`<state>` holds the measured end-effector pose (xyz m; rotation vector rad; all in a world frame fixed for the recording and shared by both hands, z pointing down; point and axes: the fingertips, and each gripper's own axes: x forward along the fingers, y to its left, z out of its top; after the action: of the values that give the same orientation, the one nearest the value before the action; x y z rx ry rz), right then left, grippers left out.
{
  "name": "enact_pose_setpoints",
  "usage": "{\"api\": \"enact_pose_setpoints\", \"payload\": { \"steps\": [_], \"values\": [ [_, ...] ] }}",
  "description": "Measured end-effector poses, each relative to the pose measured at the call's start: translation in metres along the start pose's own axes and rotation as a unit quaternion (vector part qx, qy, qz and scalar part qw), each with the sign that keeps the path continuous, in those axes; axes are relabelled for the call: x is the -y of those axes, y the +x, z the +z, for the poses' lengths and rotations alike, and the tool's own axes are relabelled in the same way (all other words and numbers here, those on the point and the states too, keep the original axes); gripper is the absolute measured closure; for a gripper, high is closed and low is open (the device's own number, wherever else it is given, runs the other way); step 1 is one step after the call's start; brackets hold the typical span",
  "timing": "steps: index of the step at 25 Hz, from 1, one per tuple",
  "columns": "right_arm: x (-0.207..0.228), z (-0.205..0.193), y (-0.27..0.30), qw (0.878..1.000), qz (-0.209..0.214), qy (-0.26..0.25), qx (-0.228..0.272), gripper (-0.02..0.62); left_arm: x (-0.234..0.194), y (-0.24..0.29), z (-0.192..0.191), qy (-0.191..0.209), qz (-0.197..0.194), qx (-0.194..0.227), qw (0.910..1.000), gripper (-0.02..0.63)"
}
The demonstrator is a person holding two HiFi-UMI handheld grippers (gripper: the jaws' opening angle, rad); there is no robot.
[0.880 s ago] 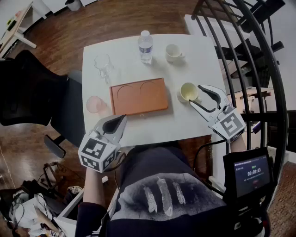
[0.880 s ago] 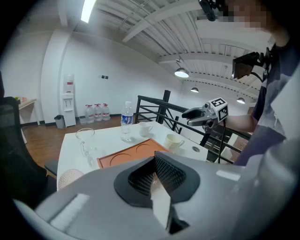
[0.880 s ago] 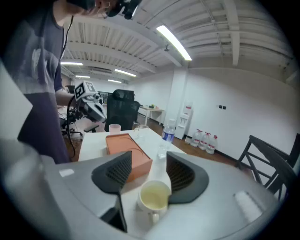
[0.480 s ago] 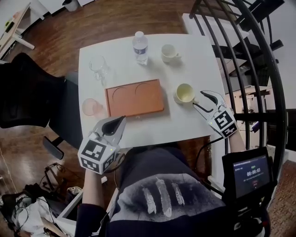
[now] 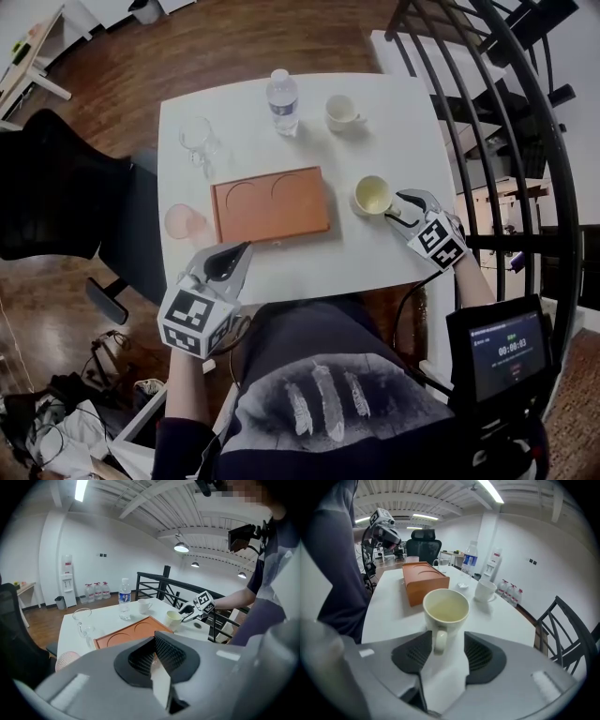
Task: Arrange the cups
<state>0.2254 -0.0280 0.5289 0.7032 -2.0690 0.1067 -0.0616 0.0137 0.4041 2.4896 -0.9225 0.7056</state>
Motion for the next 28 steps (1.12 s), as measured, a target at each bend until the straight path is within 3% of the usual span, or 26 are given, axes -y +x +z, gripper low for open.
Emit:
{"api": "enact_pose_setpoints", "payload": {
  "steps": [3,7,28],
  "values": [
    [-0.004,-0.001,0.005,1.0,0.013,-0.01,-0.01,0.387,0.0,-0.001,-0.005,0.002,0.003,-0.006,1.0,0.591],
    [0.0,-0.003,0.011,0.999,0.017,-0.022,-0.016,0.517,-0.005,0.003,-0.007,0.002,0.006,-0.01,0.9999,0.591],
    [0.003,0.004,0.013,0.998,0.02,0.05,0.013,0.535,-0.013,0.015,-0.006,0.008,0.004,-0.018,0.9998,0.591]
  ]
}}
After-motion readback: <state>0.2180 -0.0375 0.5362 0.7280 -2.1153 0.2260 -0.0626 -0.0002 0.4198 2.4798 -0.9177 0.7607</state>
